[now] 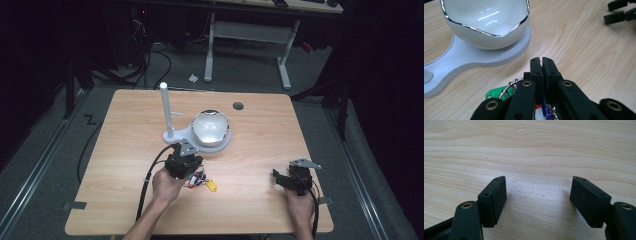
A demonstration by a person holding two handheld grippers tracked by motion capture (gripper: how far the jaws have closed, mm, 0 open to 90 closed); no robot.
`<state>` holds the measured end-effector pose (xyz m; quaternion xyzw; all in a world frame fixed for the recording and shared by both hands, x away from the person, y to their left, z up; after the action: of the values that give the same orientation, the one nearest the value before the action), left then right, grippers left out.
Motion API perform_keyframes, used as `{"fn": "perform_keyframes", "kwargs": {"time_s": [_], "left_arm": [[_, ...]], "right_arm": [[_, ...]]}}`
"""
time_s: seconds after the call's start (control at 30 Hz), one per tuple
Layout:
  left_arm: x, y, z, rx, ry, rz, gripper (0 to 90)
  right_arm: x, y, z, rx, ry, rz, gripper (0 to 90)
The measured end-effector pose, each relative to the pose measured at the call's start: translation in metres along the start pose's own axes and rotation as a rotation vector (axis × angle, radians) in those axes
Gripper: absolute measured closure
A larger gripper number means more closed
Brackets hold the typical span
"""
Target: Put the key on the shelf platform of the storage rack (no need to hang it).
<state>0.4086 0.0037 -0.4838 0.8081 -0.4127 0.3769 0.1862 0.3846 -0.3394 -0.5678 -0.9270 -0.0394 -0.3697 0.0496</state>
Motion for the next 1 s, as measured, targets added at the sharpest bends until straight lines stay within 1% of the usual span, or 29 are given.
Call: {"fn": "perform_keyframes", "kwargs": {"time_s": [0.07,0.1,0.13,0.17,0.2,0.37,0.6,0.7,0.73,0.77,0.8,0.83,0.87,0.9,0.97,1.0], "left_arm": [[0.004,-0.001,-0.006,-0.003,0.011,0.005,88.1],[0.009,-0.003,-0.013,-0.009,0.033,-0.001,88.7],[0.009,-0.003,-0.013,-0.009,0.033,-0.001,88.7],[0.01,-0.003,-0.015,-0.003,0.03,0.006,88.7],[0.012,-0.004,-0.018,-0.005,0.036,0.006,88.7],[0.023,-0.005,-0.032,-0.027,0.066,0.006,88.8],[0.033,-0.004,-0.044,-0.048,0.086,0.02,88.8],[0.038,-0.005,-0.049,-0.056,0.098,0.018,88.8],[0.042,-0.006,-0.052,-0.06,0.106,0.017,88.8],[0.042,-0.006,-0.052,-0.06,0.106,0.017,88.8],[0.047,-0.007,-0.056,-0.064,0.115,0.02,88.8],[0.047,-0.007,-0.056,-0.064,0.115,0.02,88.8],[0.051,-0.007,-0.059,-0.071,0.123,0.021,88.8],[0.051,-0.007,-0.059,-0.071,0.123,0.021,88.8],[0.055,-0.008,-0.061,-0.074,0.125,0.03,88.8],[0.06,-0.01,-0.064,-0.078,0.127,0.034,88.8]], "right_arm": [[0.0,0.0,0.0,0.0,0.0,0.0,29.8],[0.0,0.0,0.0,-0.001,-0.003,0.0,29.8],[0.0,0.0,0.0,-0.001,-0.003,0.0,29.8],[0.0,0.0,0.0,0.0,-0.002,0.0,29.8],[0.0,0.0,0.0,0.0,-0.002,0.0,29.8],[0.0,0.0,0.0,0.0,-0.002,0.0,29.8],[0.0,0.0,0.0,0.001,0.0,0.0,29.7],[0.0,0.0,0.0,-0.001,-0.002,0.0,29.7],[0.0,0.0,0.0,0.0,-0.001,0.0,29.7],[0.0,0.0,0.0,0.0,-0.001,0.0,29.7],[0.0,0.0,0.0,0.0,-0.004,0.001,29.6],[0.0,0.0,0.0,0.0,-0.004,0.001,29.6],[0.0,0.0,0.0,0.0,-0.003,0.0,29.6],[0.0,0.0,0.0,0.0,-0.003,0.0,29.6],[0.0,0.0,0.0,0.001,-0.002,0.001,29.6],[0.0,0.0,0.0,0.001,-0.001,-0.001,29.6]]}}
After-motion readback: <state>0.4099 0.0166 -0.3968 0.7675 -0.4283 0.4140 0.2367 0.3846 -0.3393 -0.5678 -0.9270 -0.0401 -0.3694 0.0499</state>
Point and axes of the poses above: each handheld gripper's, and its own axes: z roughly forward along the jaws, x roughly out of its top, y roughly to its right, the point moved 7 cm from there along z, roughly forward along the jaws, and after that the axes turned 6 degrees about z, right-handed, at the moved point
